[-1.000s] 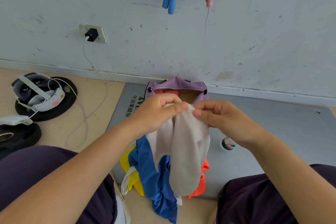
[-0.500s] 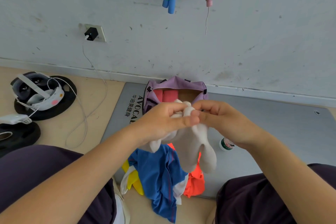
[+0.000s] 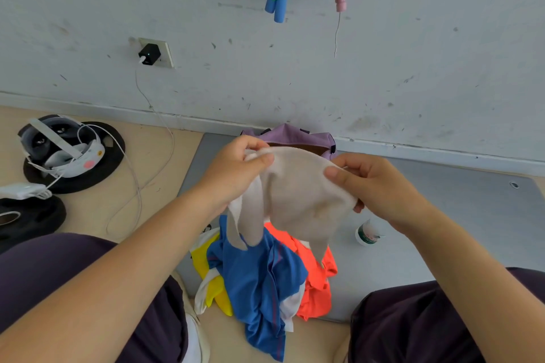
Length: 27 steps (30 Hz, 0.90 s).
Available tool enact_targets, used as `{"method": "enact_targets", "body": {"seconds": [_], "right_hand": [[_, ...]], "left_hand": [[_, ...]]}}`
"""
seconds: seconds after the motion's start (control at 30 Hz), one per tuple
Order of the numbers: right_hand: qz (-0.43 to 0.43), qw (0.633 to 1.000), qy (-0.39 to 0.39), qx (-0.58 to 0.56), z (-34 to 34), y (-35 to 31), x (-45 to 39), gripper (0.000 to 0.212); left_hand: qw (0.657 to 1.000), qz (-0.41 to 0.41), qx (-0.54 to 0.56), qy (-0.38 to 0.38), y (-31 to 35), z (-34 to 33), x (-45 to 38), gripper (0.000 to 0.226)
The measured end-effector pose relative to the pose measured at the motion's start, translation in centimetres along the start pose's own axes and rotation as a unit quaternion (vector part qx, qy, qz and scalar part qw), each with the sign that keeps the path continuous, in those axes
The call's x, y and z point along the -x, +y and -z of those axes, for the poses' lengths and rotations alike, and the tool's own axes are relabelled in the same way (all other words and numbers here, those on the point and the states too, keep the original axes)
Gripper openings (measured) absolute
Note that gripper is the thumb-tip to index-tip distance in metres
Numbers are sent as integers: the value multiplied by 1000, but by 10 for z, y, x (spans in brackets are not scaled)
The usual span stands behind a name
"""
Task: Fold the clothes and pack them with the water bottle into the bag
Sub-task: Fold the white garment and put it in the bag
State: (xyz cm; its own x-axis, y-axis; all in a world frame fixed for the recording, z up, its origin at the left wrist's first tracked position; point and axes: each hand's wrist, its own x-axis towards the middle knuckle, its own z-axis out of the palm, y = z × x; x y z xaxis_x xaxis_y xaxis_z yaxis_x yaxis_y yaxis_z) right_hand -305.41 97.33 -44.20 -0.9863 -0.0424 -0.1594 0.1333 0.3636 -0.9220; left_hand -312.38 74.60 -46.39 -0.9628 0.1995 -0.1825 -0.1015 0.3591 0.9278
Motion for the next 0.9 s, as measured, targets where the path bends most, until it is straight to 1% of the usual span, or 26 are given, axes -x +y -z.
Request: {"method": "enact_targets", "body": {"seconds": [0.1,0.17,0.23,0.3,0.37,0.43,0.5,0.53,0.6,0.67,0.77,0.8,0.9], "right_hand": [[4,1000,17,-8,-2,1,1,10],[12,1000,13,-11,-4,0,1,6],[23,1000,-15,-16,-5,0,2,20],[29,997,-70,-24,-7,-1,3,34],[21,991,-130,-32,-9,-1,4,40],[10,987,-158,-33,-9,-1,5,34],[0,989,-144,-31,-8,-1,3,16],[-4,991,-128,-28,-7,-1,2,12],[-6,994,-105,-14,-5,-1,2,14],[-2,995,-102,-6,-6,-1,3,14],[0,995,-101,3,-7,-2,4,14],[0,995,-100,3,-8,-2,3,15],[0,995,-95,-9,-7,-2,3,13]], "left_hand": [[997,-29,-55,-39,0,-2,4,35],[995,-51,-55,-61,3,-2,7,42],[994,-69,-21,-81,6,-1,12,46],[990,-86,3,-109,10,0,14,47],[982,-98,31,-158,13,0,17,45],[975,-103,56,-191,14,0,19,41],[977,-100,47,-184,14,1,20,34],[979,-94,34,-176,13,1,19,31],[983,-73,1,-169,12,3,17,25],[982,-57,-27,-176,11,2,16,19],[981,-50,-39,-185,10,1,16,11],[980,-48,-26,-189,10,0,16,9],[979,-29,70,-189,11,-1,17,8]]}}
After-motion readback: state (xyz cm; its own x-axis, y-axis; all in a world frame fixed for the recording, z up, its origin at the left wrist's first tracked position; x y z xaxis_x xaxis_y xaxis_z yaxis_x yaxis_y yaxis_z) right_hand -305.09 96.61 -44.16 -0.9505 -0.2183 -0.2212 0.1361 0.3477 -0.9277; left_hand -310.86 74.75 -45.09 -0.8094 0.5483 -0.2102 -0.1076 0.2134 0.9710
